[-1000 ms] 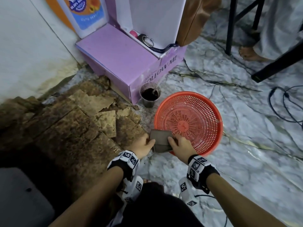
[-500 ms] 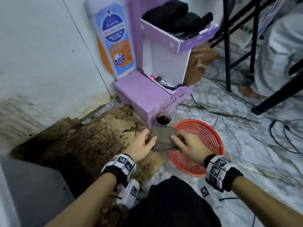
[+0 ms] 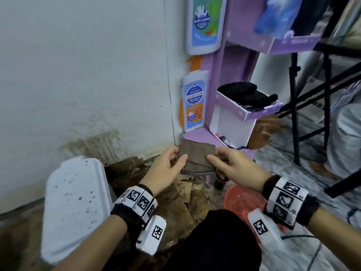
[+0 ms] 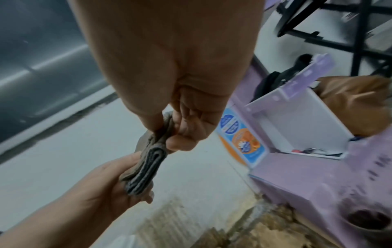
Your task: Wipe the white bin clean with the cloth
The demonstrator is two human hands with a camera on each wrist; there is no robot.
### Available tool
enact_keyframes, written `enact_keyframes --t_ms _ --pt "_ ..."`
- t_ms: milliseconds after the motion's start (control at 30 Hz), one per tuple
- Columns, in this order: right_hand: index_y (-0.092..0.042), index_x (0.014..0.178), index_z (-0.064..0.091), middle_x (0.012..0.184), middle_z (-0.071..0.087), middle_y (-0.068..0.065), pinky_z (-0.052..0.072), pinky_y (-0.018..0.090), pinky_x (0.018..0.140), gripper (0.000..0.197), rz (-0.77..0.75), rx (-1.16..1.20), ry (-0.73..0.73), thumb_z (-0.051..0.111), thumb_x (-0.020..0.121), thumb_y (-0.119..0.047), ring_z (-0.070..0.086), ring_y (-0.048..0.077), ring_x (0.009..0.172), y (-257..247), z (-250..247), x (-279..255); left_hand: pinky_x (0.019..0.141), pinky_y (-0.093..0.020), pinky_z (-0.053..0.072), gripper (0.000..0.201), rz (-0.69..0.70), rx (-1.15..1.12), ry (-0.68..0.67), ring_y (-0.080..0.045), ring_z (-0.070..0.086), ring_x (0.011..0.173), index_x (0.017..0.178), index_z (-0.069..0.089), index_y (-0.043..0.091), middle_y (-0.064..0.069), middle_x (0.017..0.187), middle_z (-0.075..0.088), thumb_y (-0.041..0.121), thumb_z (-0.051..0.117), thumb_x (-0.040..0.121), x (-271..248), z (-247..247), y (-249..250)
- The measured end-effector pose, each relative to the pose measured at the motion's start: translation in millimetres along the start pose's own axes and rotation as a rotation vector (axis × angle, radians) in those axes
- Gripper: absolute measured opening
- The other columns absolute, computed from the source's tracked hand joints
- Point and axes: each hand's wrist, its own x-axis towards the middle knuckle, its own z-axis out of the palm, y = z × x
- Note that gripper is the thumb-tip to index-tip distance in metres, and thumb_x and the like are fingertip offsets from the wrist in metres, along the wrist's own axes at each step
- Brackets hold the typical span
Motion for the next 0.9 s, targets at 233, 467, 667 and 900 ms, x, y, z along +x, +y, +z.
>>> enact_keyframes --t_ms 233,467,667,900 --pt "-0.003 0.082 0.054 0.057 0.063 -0.001 0.039 0.021 0.054 0.04 -0.134 -0.036 -0.14 0.054 0.1 -0.039 0.055 0.009 0.051 -100.9 54.4 21.9 0.092 -0.06 0.05 0.031 -0.039 0.024 0.222 -0.035 0.067 0.097 0.104 0.059 0.019 -0.019 0.102 0.07 0.049 0.055 0.097 -86.5 -90.1 19.4" --pt "-0.016 0.071 0.049 0.053 0.059 -0.005 0.037 0.016 0.053 0.036 -0.195 -0.036 -0.245 0.056 0.099 -0.037 0.051 0.0 0.048 -162.6 142.3 34.3 0.083 -0.057 0.054 0.029 -0.168 0.118 0.431 -0.03 0.066 0.086 0.091 0.056 0.029 -0.011 0.09 0.068 0.057 0.051 0.091 -165.5 -153.8 -7.1" --pt "-0.017 0.071 0.05 0.052 0.066 0.002 0.04 0.019 0.055 0.036 -0.118 -0.018 -0.316 0.057 0.099 -0.039 0.062 0.007 0.048 -171.3 209.8 30.1 0.07 -0.036 0.05 0.014 -0.268 0.126 0.5 -0.024 0.063 0.077 0.092 0.059 0.024 -0.007 0.083 0.067 0.035 0.058 0.101 -201.7 -175.7 -54.6" --pt "-0.004 0.078 0.062 0.057 0.07 0.007 0.045 0.015 0.051 0.039 -0.001 -0.059 -0.312 0.061 0.097 -0.038 0.065 0.008 0.047 -159.6 252.5 32.9 0.068 -0.028 0.05 0.014 -0.34 0.233 0.523 -0.014 0.064 0.078 0.098 0.057 0.021 0.001 0.083 0.065 0.034 0.062 0.099 -209.7 -176.7 -98.1"
